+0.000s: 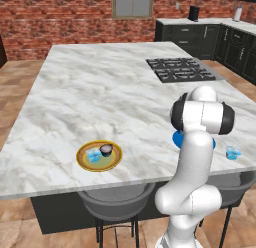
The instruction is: Place two yogurt containers on each plate.
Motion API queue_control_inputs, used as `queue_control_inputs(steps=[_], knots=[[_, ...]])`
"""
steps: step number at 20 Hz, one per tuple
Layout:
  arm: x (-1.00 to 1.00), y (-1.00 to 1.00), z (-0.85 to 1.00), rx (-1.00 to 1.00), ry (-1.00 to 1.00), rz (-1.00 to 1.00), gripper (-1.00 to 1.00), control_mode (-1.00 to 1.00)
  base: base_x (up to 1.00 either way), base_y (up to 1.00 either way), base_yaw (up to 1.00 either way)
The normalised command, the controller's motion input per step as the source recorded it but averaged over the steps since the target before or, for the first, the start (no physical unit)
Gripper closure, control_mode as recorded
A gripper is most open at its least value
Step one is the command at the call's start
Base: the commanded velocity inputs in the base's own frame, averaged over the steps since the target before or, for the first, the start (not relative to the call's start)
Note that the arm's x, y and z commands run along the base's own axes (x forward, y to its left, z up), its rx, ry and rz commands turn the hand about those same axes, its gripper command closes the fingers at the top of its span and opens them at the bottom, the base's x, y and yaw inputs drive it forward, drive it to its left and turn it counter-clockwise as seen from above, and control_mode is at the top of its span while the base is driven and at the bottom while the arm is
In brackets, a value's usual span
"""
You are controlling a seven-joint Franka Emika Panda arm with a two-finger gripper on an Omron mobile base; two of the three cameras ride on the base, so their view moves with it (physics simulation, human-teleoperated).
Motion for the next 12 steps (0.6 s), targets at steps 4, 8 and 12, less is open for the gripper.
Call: queue_control_inputs(steps=[4, 8, 12], knots=[[-0.26, 0.0, 0.0, 0.03, 0.08, 0.0, -1.0, -1.0, 0.0, 0.0, 0.0], [-0.1, 0.0, 0.02, 0.0, 0.01, 0.0, -1.0, -1.0, 0.0, 0.0, 0.0], [0.07, 0.0, 0.05, 0.0, 0.0, 0.0, -1.0, -1.0, 0.0, 0.0, 0.0]])
